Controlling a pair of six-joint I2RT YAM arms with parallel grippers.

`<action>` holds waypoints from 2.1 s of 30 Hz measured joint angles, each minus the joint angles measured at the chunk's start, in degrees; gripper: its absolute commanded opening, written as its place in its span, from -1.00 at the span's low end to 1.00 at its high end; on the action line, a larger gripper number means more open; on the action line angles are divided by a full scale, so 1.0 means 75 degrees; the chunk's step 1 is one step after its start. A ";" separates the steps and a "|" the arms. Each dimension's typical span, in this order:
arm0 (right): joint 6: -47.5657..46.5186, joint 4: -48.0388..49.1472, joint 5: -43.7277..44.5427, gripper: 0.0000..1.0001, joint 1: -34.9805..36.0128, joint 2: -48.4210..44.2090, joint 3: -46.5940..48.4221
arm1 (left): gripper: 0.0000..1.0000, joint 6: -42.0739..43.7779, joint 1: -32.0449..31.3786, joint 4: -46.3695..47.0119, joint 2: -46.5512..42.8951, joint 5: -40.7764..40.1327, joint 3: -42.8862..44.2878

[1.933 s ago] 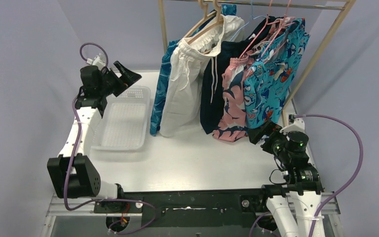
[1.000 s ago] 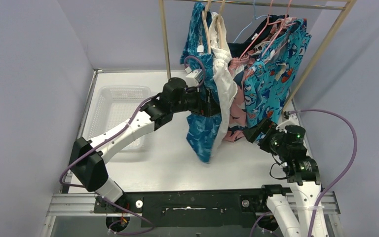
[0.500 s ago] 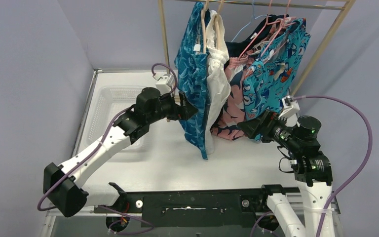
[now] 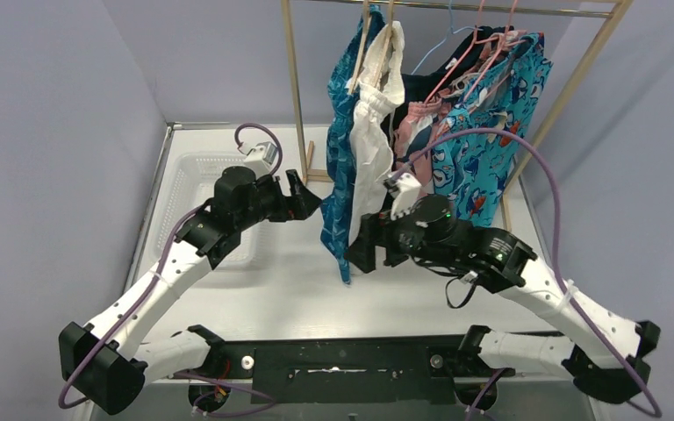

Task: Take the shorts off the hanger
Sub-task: Adjust the shorts on the hanger.

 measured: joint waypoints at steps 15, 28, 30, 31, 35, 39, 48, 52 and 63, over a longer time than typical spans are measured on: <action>-0.1084 0.0087 0.4686 0.65 0.3089 0.2940 0.3518 | 0.82 -0.0420 0.0621 -0.1638 -0.2652 -0.2532 -0.0764; -0.2588 0.0131 0.7370 0.72 0.2833 0.6330 0.8038 | 0.83 -0.0609 0.0659 -0.2699 -0.3643 -0.3654 -0.0938; -0.2463 0.0067 0.7385 0.70 0.2605 0.6053 0.7638 | 0.83 -0.0609 0.0659 -0.2757 -0.3643 -0.3698 -0.0973; -0.2390 0.0102 0.7300 0.70 0.2448 0.5863 0.7356 | 0.83 -0.0612 0.0659 -0.2763 -0.3652 -0.3710 -0.1008; -0.1999 -0.0108 0.6575 0.72 0.1346 0.4928 0.6306 | 0.83 -0.0627 0.0659 -0.2763 -0.3631 -0.3707 -0.1137; -0.1804 -0.0189 0.6158 0.72 0.0420 0.4503 0.6286 | 0.83 -0.0662 0.0667 -0.2754 -0.3515 -0.3631 -0.1227; -0.1617 -0.0195 0.5476 0.77 0.0289 0.5094 0.7198 | 0.83 -0.0729 0.0667 -0.2751 -0.3244 -0.3395 -0.1288; -0.1591 -0.0149 0.5537 0.83 0.0565 0.5575 0.7434 | 0.83 -0.0729 0.0667 -0.2751 -0.3244 -0.3319 -0.1288; -0.1326 0.0236 0.5552 0.96 0.0944 0.3920 0.4473 | 0.83 -0.0723 0.0667 -0.2760 -0.3244 -0.3185 -0.1288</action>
